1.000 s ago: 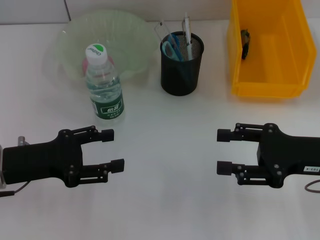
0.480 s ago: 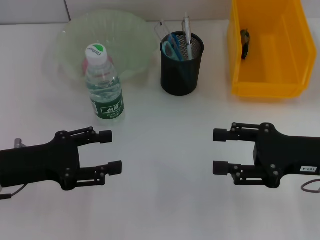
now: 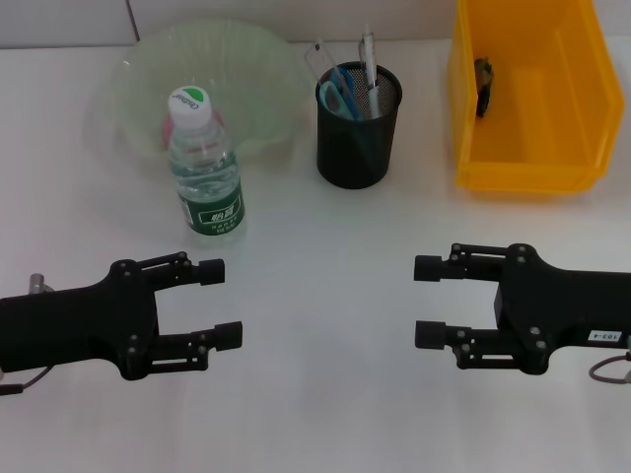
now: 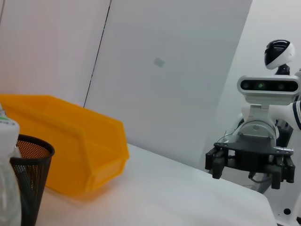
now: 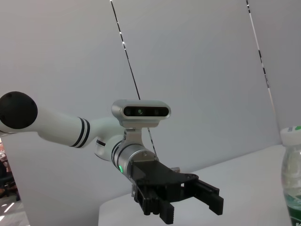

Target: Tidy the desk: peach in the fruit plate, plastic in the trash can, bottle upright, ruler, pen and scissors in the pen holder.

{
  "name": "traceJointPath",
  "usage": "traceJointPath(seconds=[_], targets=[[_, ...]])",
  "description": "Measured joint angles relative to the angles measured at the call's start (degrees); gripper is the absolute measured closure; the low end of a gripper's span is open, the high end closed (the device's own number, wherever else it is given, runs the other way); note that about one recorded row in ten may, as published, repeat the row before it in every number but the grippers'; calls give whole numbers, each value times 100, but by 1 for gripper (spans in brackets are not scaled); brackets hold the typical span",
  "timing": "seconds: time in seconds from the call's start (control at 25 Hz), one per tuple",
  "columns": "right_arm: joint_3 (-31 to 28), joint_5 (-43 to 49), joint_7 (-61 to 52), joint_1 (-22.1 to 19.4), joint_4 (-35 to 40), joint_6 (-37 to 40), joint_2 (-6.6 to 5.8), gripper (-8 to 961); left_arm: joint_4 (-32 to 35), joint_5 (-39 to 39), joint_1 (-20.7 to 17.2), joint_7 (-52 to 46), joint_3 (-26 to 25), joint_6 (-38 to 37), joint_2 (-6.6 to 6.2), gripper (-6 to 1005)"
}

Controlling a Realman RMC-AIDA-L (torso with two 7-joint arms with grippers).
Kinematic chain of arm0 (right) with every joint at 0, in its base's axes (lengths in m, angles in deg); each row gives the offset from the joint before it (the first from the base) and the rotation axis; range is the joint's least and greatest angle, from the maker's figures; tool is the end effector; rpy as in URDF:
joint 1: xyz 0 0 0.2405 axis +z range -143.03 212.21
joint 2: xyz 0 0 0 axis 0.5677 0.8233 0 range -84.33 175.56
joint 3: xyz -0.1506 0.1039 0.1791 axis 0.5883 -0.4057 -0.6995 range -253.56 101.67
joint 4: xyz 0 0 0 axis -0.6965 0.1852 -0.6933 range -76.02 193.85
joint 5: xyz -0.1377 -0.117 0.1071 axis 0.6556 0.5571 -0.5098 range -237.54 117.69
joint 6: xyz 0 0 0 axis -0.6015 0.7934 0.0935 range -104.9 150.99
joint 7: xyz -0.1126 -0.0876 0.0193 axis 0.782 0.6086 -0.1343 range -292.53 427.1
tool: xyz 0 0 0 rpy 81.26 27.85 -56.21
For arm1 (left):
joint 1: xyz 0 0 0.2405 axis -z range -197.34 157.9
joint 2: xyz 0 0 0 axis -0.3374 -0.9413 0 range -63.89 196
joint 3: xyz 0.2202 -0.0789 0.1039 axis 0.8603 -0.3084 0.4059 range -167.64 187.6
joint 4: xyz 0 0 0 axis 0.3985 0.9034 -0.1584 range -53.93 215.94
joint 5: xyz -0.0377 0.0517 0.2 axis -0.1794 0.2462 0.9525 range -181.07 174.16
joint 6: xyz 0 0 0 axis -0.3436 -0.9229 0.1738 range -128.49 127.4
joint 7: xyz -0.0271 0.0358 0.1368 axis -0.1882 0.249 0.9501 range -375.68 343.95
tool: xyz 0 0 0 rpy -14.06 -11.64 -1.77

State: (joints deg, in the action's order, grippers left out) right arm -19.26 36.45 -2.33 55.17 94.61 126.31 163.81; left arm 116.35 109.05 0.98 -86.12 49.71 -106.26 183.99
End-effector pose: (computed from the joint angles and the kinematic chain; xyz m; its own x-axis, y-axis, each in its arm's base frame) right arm 0.2544 0.2582 -0.0114 0.7226 -0.2484 -0.6451 -0.2739 -0.9597 0.0628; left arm -0.2876 0.2520 0.0064 0.7427 0.3215 0.5873 0.3845 -0.9229 0.0190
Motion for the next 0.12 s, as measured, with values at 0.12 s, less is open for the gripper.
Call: traceJointPath(seconds=[0.12], targets=[[0, 10, 0, -15, -2, 0, 10, 250, -6, -12, 5, -24, 0, -43, 1, 194]])
